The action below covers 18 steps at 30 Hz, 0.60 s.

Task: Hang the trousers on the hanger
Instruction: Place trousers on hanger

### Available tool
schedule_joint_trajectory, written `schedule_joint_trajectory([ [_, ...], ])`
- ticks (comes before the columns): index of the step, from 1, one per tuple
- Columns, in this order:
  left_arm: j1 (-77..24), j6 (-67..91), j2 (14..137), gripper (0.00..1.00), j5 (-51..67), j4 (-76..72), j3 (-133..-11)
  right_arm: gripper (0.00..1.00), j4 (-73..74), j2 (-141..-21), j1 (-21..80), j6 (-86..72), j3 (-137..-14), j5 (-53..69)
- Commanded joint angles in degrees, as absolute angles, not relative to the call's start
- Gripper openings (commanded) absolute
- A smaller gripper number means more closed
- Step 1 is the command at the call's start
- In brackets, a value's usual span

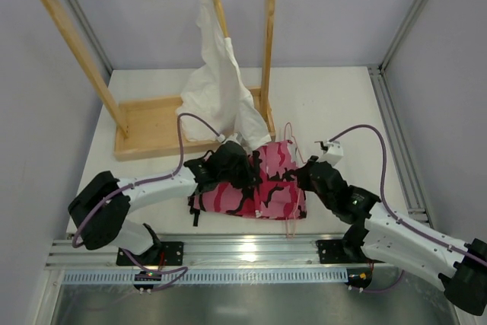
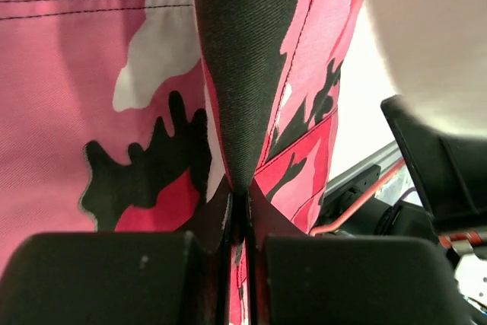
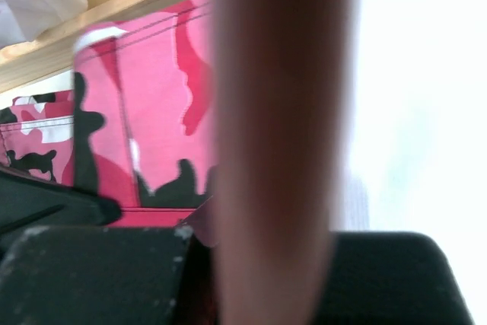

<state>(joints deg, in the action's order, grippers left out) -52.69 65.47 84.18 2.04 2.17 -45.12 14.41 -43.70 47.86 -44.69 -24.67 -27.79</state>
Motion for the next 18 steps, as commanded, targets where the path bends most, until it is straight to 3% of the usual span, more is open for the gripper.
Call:
schedule_joint_trajectory([
  [1,-51.24,62.67,81.3,0.01,-0.18,13.35,-47.99,0.04,16.09,-42.71,45.79,-40.43,-25.67,-24.0],
  [9,-49.05,59.15,77.18,0.01,-1.14,22.32,-48.08,0.04,14.06,-43.51,44.74,-40.07,-22.86,-20.13],
  [18,-45.79,55.02,71.9,0.01,-2.64,30.15,-47.46,0.04,23.55,-38.07,44.39,-46.58,-20.92,-23.64],
])
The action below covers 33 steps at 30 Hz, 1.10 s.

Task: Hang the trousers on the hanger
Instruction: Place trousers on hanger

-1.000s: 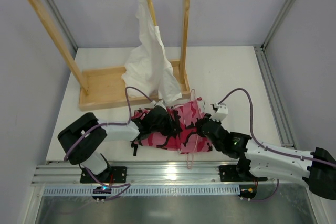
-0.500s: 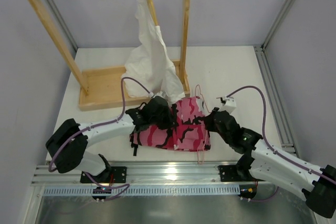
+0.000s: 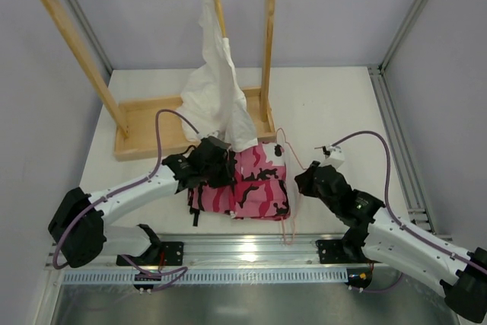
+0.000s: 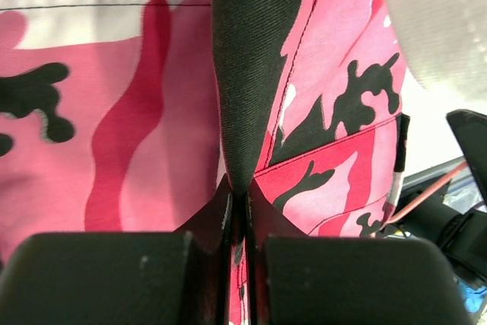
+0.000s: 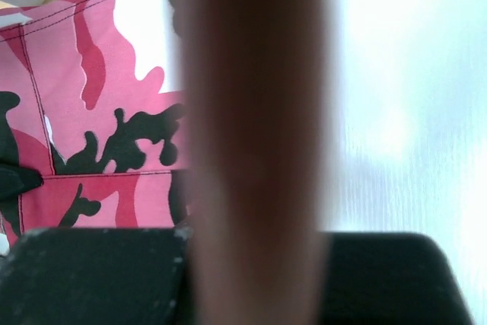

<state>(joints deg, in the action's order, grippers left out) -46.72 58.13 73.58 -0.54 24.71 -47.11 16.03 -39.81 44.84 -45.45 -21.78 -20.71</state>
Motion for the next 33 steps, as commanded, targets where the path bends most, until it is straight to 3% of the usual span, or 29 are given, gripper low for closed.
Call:
schedule_joint_trajectory([
  [1,-45.88,55.19,71.63,0.01,-2.2,30.06,-46.94,0.04,25.82,-37.36,44.38,-47.8,-20.92,-24.08],
  [14,-45.88,60.57,70.3,0.01,7.04,18.81,-41.56,0.04,41.4,-28.74,44.38,-59.25,-25.66,-32.79],
  [21,-43.6,52.04,74.1,0.01,-3.5,32.86,-50.79,0.04,24.97,-36.55,44.39,-52.73,-21.45,-22.94],
  [27,-39.38,47.73,70.5,0.0,-6.51,42.8,-54.67,0.04,22.77,-37.1,44.38,-53.79,-18.55,-24.08],
  [33,-36.48,45.88,67.68,0.0,-10.17,47.36,-51.16,0.04,23.11,-38.58,44.47,-54.14,-18.46,-25.75],
])
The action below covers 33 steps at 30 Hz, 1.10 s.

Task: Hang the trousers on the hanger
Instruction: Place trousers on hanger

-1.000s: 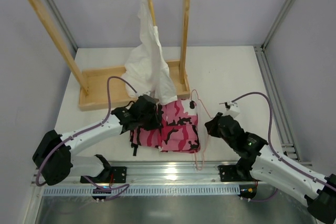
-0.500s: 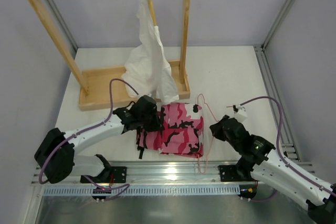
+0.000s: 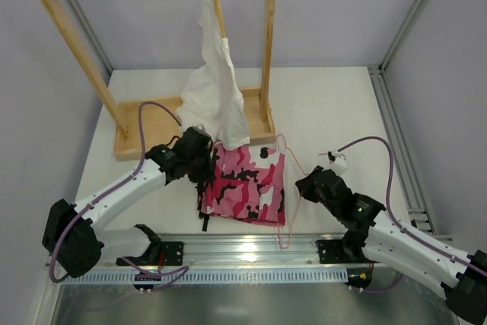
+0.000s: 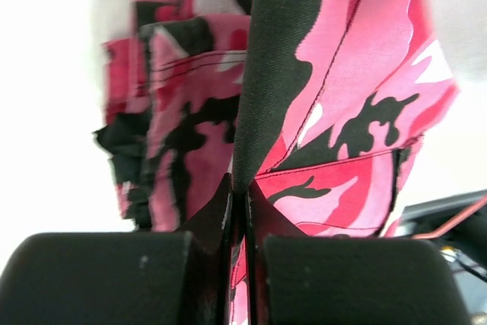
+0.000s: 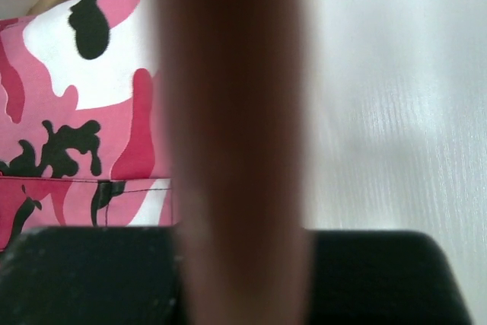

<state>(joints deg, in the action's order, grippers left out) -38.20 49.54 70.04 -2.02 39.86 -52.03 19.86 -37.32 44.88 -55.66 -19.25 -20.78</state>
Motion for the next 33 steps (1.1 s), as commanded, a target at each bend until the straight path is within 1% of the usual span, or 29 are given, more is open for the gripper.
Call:
schedule_joint_trajectory([
  [1,-36.21,45.7,67.85,0.0,-11.15,47.81,-49.93,0.04,22.85,-38.67,44.47,-54.23,-17.76,-25.75],
  [4,-34.89,45.0,69.25,0.0,-9.32,46.68,-47.38,0.04,22.59,-38.41,44.39,-54.93,-17.05,-25.75],
  [7,-34.89,45.96,70.22,0.0,-8.53,43.78,-43.69,0.04,25.74,-37.01,44.38,-55.72,-18.53,-27.07],
  [9,-34.81,46.58,70.84,0.0,-8.7,42.02,-42.02,0.04,29.08,-35.95,44.47,-55.11,-19.77,-28.03],
  [12,-34.89,47.28,73.64,0.01,-10.97,41.83,-42.18,0.03,29.36,-32.79,44.47,-52.23,-21.44,-27.52],
  [15,-34.8,47.55,76.9,0.0,-13.27,41.75,-43.24,0.04,23.39,-32.69,44.38,-48.62,-20.74,-21.38],
  [19,-34.54,48.43,78.22,0.0,-13.27,38.33,-44.56,0.04,19.43,-35.86,44.73,-50.7,-20.48,-15.21],
  [22,-34.01,48.43,81.46,0.01,-13.45,37.27,-45.26,0.04,23.36,-33.58,44.74,-52.12,-21.96,-18.0],
  [23,-34.01,48.51,82.08,0.01,-13.62,36.48,-44.74,0.04,27.21,-32.7,44.82,-52.12,-22.49,-21.32],
  [26,-33.05,49.39,83.06,0.0,-13.36,32.54,-40.88,0.04,32.76,-28.31,44.74,-51.77,-23.9,-25.65],
  [29,-31.91,50.36,83.06,0.01,-13.36,30.94,-38.85,0.04,29.99,-26.02,44.74,-50.19,-22.68,-23.48],
  [30,-31.9,50.45,82.8,0.01,-13.01,31.02,-39.11,0.04,28.4,-26.1,44.82,-50.19,-21.89,-19.73],
  [31,-31.9,50.19,81.49,0.01,-12.49,31.29,-39.63,0.04,26.65,-26.89,44.74,-50.45,-20.23,-17.86],
  [33,-31.9,49.75,79.46,0.11,-11.34,33.21,-41.91,0.04,21.73,-28.21,44.91,-52.73,-18.55,-13.12],
])
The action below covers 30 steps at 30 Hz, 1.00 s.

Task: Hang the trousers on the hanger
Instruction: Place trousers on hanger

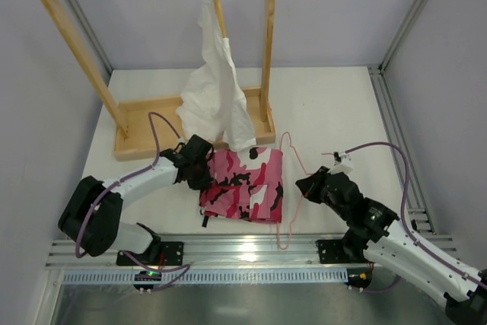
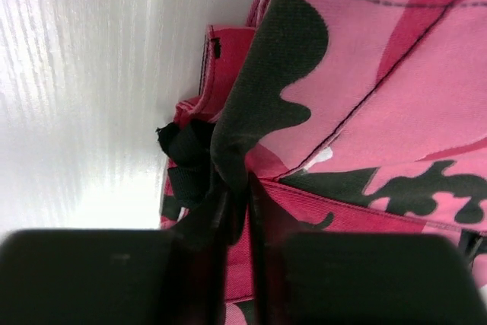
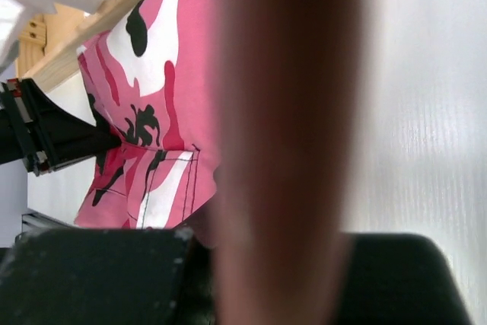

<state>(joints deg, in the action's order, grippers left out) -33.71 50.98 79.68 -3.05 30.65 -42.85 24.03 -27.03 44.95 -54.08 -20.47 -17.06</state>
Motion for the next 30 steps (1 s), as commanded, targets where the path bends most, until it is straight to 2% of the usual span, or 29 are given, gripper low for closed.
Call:
schedule_joint_trajectory([
  [1,-31.9,49.22,76.76,0.22,-11.08,34.35,-42.97,0.04,20.58,-28.91,45.0,-53.52,-17.07,-12.23],
  [4,-31.99,47.82,72.26,0.41,-12.38,40.05,-48.06,0.04,19.07,-29.0,45.26,-55.54,-15.91,-12.13],
  [8,-32.95,44.92,63.31,0.44,-8.89,40.97,-51.15,0.04,20.83,-27.6,45.44,-55.28,-16.7,-12.39],
  [12,-37.6,46.92,57.94,0.38,4.99,28.59,-48.0,0.04,21.27,-26.72,45.44,-55.46,-17.14,-12.39],
  [16,-46.48,52.2,58.88,0.32,9.49,11.46,-42.81,0.04,21.53,-26.72,45.44,-55.37,-17.49,-12.48],
  [20,-55.61,53.87,66.78,0.24,8.53,1.42,-43.41,0.04,21.53,-27.25,45.35,-55.37,-17.49,-12.66],
  [24,-59.5,54.67,74.6,0.18,6.7,-6.31,-42.11,0.04,22.15,-27.6,45.44,-55.28,-17.14,-13.18],
  [30,-59.59,60.02,78.75,0.09,3.52,-13.35,-26.93,0.04,25.57,-24.35,45.44,-55.02,-17.05,-14.85],
])
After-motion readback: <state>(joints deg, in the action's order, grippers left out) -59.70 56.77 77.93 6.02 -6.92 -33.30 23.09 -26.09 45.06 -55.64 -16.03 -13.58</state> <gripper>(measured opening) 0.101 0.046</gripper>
